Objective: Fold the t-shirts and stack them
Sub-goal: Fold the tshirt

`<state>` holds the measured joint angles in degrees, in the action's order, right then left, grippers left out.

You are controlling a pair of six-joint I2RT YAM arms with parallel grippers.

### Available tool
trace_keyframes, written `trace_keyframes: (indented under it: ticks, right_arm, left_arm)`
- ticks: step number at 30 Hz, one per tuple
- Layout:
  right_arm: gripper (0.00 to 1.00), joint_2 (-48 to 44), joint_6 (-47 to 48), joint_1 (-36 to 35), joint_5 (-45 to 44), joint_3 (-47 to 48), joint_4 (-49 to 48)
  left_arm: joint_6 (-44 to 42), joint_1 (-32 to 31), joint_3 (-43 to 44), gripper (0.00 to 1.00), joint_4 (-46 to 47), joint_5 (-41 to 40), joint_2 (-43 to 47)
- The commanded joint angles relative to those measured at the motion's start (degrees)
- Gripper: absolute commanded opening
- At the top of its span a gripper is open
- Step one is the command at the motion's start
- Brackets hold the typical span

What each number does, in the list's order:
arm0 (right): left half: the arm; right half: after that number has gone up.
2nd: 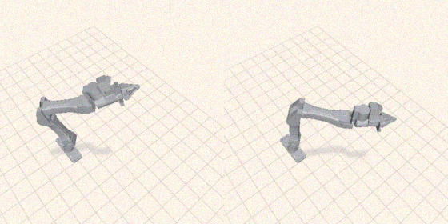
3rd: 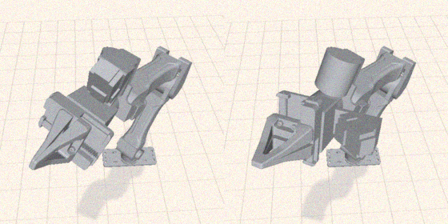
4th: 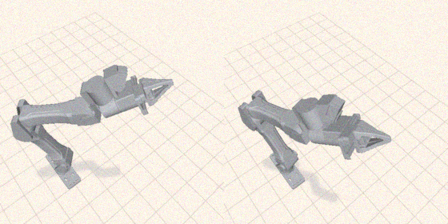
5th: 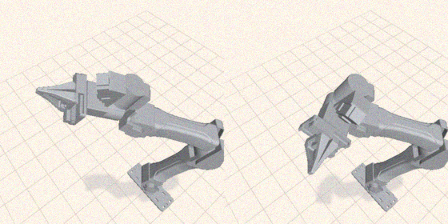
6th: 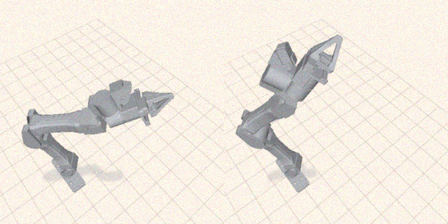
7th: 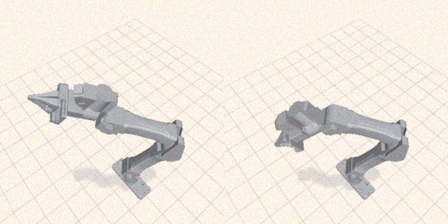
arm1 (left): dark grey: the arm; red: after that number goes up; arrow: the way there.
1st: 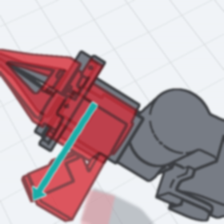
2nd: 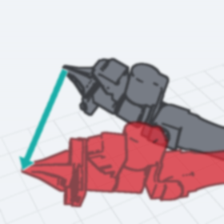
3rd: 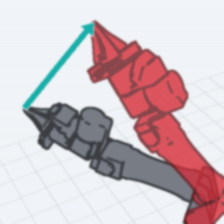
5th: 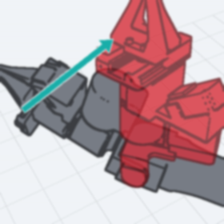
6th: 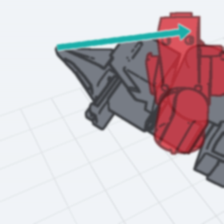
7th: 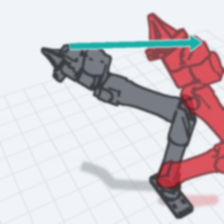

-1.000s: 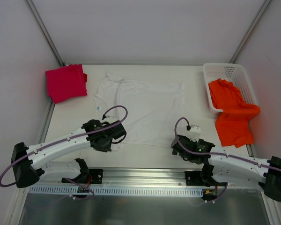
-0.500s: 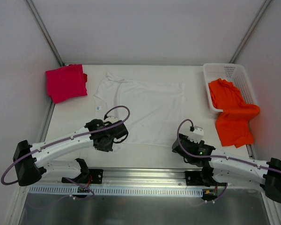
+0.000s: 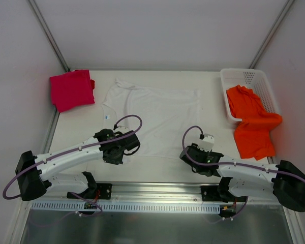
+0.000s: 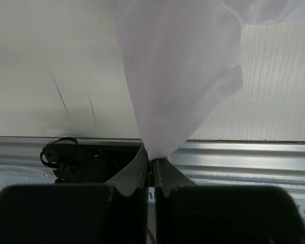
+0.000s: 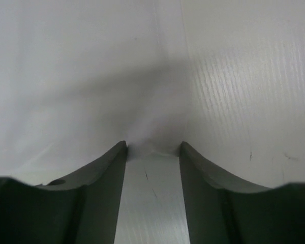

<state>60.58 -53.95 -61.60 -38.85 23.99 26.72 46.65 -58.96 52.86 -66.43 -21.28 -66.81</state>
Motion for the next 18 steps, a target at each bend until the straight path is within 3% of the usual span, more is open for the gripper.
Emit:
trace_keyframes:
  ticks: [1, 7, 8, 9, 12, 18]
  right_arm:
    - [0.47, -1.9, -1.5, 0.2, -2.2, 0.3, -0.7]
    - [0.17, -5.1, -1.7, 0.3, -2.3, -2.4, -0.7]
    - [0.05, -5.4, -1.7, 0.4, -2.2, -2.7, -0.4]
    - [0.01, -6.0, -1.9, 0.4, -2.2, -2.7, -0.1]
    - [0.0, -7.1, -2.6, 0.3, -3.0, -0.9, 5.0]
    - [0.0, -13.0, -5.5, 0.3, -6.8, 5.2, 24.2]
  left_arm:
    - [-0.8, -0.5, 0.0, 0.0, -0.7, -0.7, 0.4]
    - [-0.7, -0.5, 0.0, 0.0, -0.7, -0.9, 1.0]
    - [-0.7, -0.5, 0.0, 0.0, -0.7, -0.9, 1.0]
    - [-0.7, -0.5, 0.0, 0.0, -0.7, -0.8, 1.0]
    - [-0.8, -0.5, 0.0, 0.0, -0.8, -0.8, 1.2]
    - [-2.7, -0.5, 1.5, 0.0, -1.2, 0.0, 1.8]
